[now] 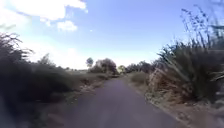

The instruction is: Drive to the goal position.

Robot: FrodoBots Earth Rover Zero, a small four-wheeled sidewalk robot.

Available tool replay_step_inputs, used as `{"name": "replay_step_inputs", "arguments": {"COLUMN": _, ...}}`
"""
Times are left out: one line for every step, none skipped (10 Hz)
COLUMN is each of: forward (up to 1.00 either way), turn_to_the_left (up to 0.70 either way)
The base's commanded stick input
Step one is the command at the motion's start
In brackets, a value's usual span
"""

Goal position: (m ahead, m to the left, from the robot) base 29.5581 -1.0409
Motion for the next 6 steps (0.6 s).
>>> {"name": "replay_step_inputs", "arguments": {"forward": 0.85, "turn_to_the_left": 0.0}}
{"name": "replay_step_inputs", "arguments": {"forward": 0.85, "turn_to_the_left": 0.01}}
{"name": "replay_step_inputs", "arguments": {"forward": 0.85, "turn_to_the_left": 0.01}}
{"name": "replay_step_inputs", "arguments": {"forward": 0.85, "turn_to_the_left": 0.06}}
{"name": "replay_step_inputs", "arguments": {"forward": 0.85, "turn_to_the_left": 0.03}}
{"name": "replay_step_inputs", "arguments": {"forward": 0.85, "turn_to_the_left": 0.01}}
